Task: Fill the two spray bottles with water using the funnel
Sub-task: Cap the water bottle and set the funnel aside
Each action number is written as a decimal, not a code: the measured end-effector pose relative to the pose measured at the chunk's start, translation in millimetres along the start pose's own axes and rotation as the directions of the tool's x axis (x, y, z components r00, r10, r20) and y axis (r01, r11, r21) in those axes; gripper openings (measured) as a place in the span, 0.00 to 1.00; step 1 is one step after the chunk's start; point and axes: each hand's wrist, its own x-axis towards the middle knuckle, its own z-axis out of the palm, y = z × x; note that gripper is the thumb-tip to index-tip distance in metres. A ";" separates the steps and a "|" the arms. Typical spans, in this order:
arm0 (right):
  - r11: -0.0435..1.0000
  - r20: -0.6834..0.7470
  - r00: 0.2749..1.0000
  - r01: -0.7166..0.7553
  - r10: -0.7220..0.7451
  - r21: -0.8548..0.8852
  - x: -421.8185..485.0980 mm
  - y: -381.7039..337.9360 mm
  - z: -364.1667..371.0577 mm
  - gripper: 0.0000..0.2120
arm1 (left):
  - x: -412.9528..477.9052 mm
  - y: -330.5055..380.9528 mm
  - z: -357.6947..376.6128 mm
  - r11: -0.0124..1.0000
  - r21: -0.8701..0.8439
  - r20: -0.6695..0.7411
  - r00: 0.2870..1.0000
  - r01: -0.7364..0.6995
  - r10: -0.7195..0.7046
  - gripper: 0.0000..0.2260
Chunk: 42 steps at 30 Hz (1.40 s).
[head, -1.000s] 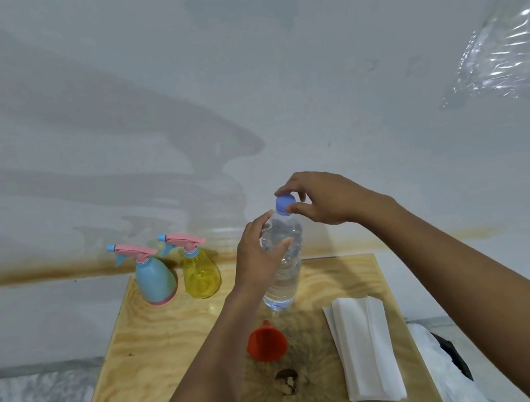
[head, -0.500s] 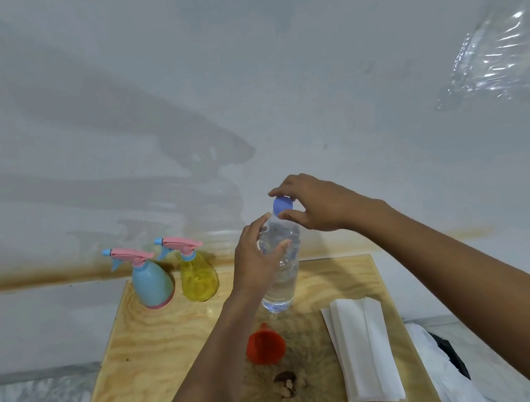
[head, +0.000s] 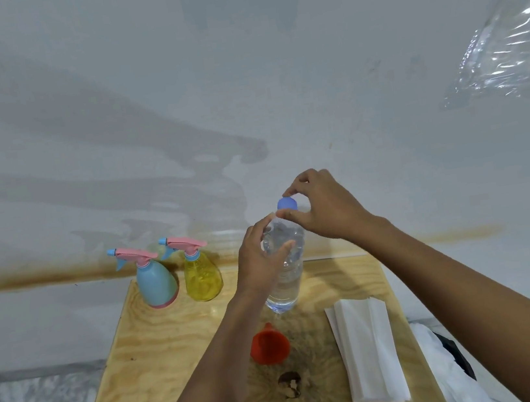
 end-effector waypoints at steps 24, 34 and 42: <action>0.955 0.012 0.999 0.031 -0.036 0.295 -5.8 8.9 9.6 0.18 | -1.8 -4.7 2.1 0.998 0.047 -0.029 0.999 -0.034 0.035 0.26; 0.909 -0.113 0.993 0.014 0.036 0.417 -19.9 8.2 28.8 0.21 | -5.4 6.4 2.5 0.993 0.119 -0.027 1.000 -0.011 0.015 0.26; 0.687 0.038 0.961 -0.224 0.275 0.691 -63.5 41.4 70.1 0.25 | -16.2 5.7 -19.8 0.970 0.229 -0.011 0.997 0.080 -0.080 0.36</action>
